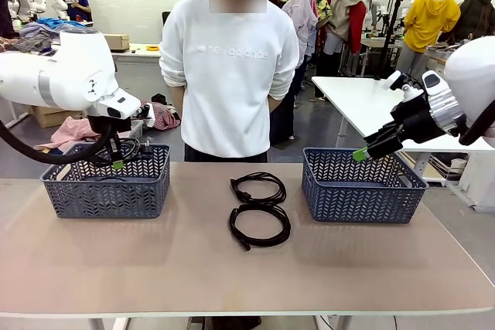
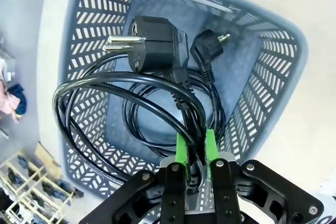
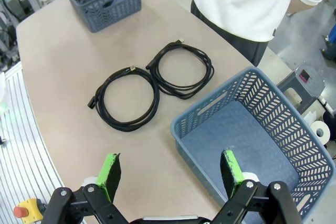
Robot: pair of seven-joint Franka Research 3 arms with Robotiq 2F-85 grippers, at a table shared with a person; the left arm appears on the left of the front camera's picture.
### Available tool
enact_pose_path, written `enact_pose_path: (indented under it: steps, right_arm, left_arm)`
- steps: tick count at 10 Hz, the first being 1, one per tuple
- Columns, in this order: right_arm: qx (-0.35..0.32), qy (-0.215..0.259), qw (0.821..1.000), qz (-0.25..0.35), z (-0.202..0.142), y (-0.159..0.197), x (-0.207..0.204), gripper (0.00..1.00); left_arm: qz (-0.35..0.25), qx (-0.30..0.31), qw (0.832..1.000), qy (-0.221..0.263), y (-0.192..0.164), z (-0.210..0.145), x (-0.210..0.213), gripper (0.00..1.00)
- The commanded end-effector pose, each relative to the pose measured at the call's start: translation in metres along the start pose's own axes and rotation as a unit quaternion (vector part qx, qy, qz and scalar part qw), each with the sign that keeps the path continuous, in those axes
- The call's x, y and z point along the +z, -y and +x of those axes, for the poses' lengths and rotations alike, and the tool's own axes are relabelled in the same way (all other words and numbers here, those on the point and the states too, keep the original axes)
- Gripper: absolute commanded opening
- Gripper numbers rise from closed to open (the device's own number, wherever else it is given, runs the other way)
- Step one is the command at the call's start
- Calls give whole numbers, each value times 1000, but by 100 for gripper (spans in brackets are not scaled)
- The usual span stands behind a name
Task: Organize the cables according to human instructions.
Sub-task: Pick up a bundle of cables and place it in the basket indicated by the human.
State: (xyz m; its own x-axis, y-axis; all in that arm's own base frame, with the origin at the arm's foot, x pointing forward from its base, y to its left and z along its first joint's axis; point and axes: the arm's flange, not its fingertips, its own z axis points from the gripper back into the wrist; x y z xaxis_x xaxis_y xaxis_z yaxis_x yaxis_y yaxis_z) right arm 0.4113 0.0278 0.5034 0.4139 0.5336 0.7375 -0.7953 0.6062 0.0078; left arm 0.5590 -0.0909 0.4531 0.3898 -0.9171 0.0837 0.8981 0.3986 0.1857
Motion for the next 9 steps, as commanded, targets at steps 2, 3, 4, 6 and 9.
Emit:
enact_pose_path:
  steps: [2,3,4,6,9]
  right_arm:
    - [8,14,1000,5,-1,2,-3,100]
    - [8,14,1000,5,-1,2,-3,100]
    - [8,14,1000,5,-1,2,-3,100]
    - [8,14,1000,5,-1,2,-3,100]
    - [8,14,1000,5,-1,2,-3,100]
  left_arm:
    - [-4,-6,1000,-2,-5,-2,1,34]
    - [-5,-5,1000,2,-6,-3,1,54]
    - [-5,-3,1000,0,-8,-3,2,36]
    - [-10,-2,1000,-1,-9,-1,6,56]
    - [-18,2,1000,2,-8,-1,5,100]
